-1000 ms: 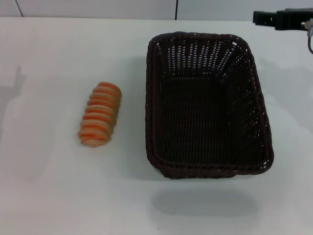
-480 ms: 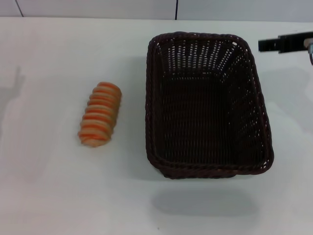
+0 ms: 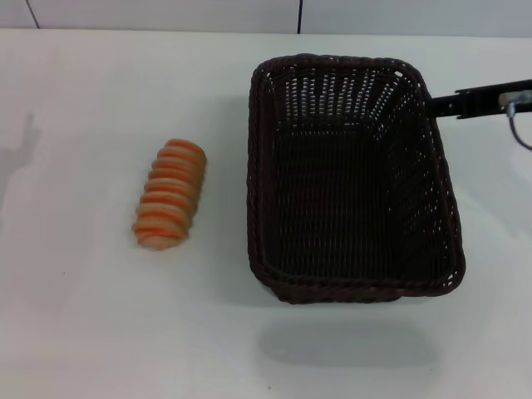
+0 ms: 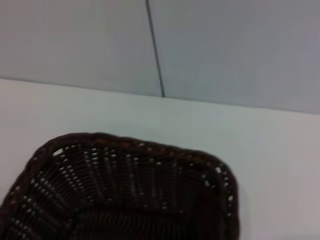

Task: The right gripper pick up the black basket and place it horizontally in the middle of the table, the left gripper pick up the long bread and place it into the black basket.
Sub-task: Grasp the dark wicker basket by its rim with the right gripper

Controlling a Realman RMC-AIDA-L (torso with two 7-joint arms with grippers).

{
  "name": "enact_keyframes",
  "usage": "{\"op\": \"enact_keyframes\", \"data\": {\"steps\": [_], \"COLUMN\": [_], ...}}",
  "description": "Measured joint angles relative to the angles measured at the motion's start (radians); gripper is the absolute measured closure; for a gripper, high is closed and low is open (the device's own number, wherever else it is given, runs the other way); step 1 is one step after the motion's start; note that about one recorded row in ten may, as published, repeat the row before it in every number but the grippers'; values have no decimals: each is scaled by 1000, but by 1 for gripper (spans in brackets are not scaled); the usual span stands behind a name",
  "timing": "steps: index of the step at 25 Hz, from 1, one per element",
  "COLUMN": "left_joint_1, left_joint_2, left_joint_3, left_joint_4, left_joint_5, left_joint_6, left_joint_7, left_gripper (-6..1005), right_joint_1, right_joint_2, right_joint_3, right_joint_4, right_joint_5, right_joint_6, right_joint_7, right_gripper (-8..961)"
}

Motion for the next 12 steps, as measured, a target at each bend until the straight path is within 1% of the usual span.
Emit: {"op": "enact_keyframes", "data": {"steps": [7, 12], "left_joint_1": [3, 6], "left_joint_2": [1, 2], "left_joint_3": [0, -2], "left_joint_4": [1, 2], "left_joint_5": [0, 0], "left_joint_6": [0, 0], "left_joint_7": [0, -1], "left_gripper": [226, 226], "right_joint_1": [-6, -27], "right_joint_2": [0, 0], "right_joint_3": [-19, -41], "right_joint_4": [-70, -97], "right_joint_5": [53, 61], "right_joint_6": [-56, -107], "right_joint_7": [1, 2], "right_gripper": [180, 179]}}
